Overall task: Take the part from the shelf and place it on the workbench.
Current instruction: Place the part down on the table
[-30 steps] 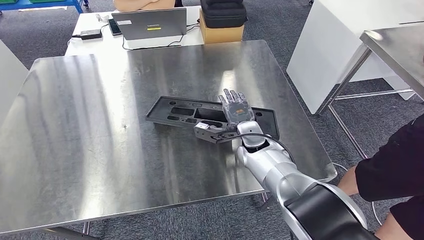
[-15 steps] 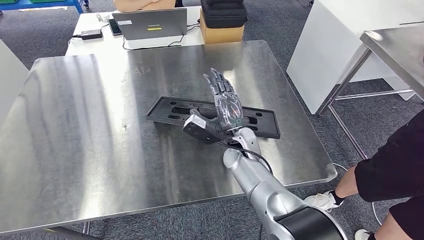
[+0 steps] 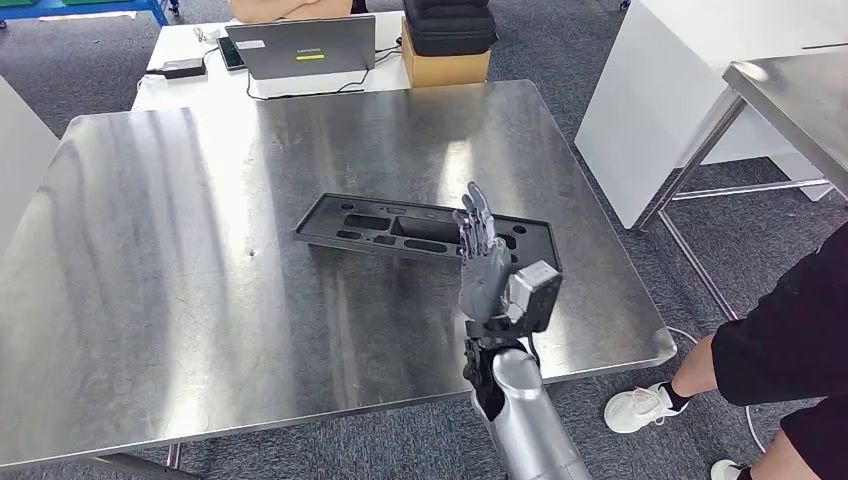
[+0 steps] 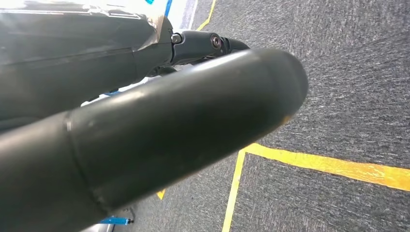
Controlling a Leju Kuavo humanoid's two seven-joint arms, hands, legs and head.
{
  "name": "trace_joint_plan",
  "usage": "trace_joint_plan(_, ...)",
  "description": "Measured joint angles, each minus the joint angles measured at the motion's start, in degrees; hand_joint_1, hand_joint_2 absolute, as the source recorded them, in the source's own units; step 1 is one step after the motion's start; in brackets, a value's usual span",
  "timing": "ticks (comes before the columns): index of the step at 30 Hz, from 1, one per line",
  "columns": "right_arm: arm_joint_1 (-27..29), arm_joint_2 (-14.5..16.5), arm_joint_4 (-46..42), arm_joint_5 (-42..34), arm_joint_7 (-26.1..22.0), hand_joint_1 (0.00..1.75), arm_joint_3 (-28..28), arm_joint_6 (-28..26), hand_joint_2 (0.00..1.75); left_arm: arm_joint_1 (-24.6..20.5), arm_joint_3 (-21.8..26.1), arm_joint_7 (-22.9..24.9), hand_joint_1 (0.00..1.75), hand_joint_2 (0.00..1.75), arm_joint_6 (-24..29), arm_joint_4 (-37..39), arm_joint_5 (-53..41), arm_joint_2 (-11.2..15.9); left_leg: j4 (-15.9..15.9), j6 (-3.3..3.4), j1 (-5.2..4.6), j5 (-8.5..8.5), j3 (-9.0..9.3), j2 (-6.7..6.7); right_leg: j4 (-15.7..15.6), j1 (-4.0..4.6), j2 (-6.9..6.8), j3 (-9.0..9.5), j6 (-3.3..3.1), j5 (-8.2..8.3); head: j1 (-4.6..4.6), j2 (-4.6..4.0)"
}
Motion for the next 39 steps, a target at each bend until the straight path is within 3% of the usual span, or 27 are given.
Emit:
trace_joint_plan(10,7.66,-3.98,-12.55,-2.59,-1.19,0.00,1.97,2.13,0.00,0.03,0.15,0.00,0.00,0.00,0.42,0.00,0.11,0.10,0.00,-0.02,0.07,-0.01,0.04,0.00,0.00,0.00,0.00,0.00,0.01,-0.01,-0.01,0.00)
trace_joint_plan(15,17.48,-6.63,-23.90,-7.38,-4.39,0.00,-0.31,6.79,0.00,0.17,0.14,0.00,0.00,0.00,0.68,0.00,0.06,0.31,0.01,-0.03,-0.02,-0.14,0.04,-0.10,-0.02,-0.03,-0.08,0.05,0.18,-0.14,0.01,0.00)
trace_joint_plan(19,24.50,-5.66,-33.13,-8.67,-4.61,0.00,-6.92,14.52,0.00,0.18,0.14,0.00,0.00,0.00,0.92,-0.01,-0.24,0.51,0.01,-0.02,-0.07,-0.24,0.04,-0.07,-0.04,-0.04,-0.05,0.04,0.17,-0.17,0.00,0.00)
trace_joint_plan(22,27.73,-3.77,-38.04,-8.59,-4.61,0.00,-12.09,17.26,0.00,0.19,0.11,0.00,0.00,0.00,0.70,0.00,-0.60,0.56,0.00,-0.02,-0.06,-0.25,0.05,-0.05,-0.04,-0.03,-0.05,0.04,0.15,-0.18,0.00,0.00)
trace_joint_plan(28,30.49,-1.54,-42.46,-8.63,-4.61,0.00,-17.26,17.35,0.00,0.18,0.00,0.00,0.00,0.00,0.22,-0.01,-1.09,0.64,0.07,0.13,-0.20,-0.36,0.16,-0.02,-0.13,-0.20,-0.03,0.18,0.23,-0.18,-0.01,0.00)
trace_joint_plan(35,30.10,-0.99,-42.69,-9.46,-4.61,0.00,-18.42,15.51,0.00,0.08,-0.05,0.00,0.00,0.00,-0.32,-0.02,-0.80,0.95,-0.11,1.13,-0.81,-0.46,0.47,0.01,-0.37,-0.77,-0.03,0.63,1.03,-0.23,-0.04,0.00)
trace_joint_plan(37,29.48,-1.10,-42.41,-9.92,-4.61,0.00,-18.44,14.88,0.00,-0.02,-0.05,0.00,0.00,0.00,-0.32,-0.02,-0.59,0.99,-0.72,1.73,-0.45,-0.03,0.79,0.20,0.98,-0.75,-0.06,0.40,1.13,-1.26,0.02,0.00)
trace_joint_plan(39,29.22,-1.32,-42.10,-10.09,-4.61,0.00,-18.45,14.37,0.00,-0.09,-0.06,0.00,0.00,0.00,-0.28,-0.02,-0.49,0.99,-1.13,2.07,-0.11,0.21,0.94,0.38,6.58,-0.83,-0.12,-1.94,0.71,-4.53,0.20,0.00)
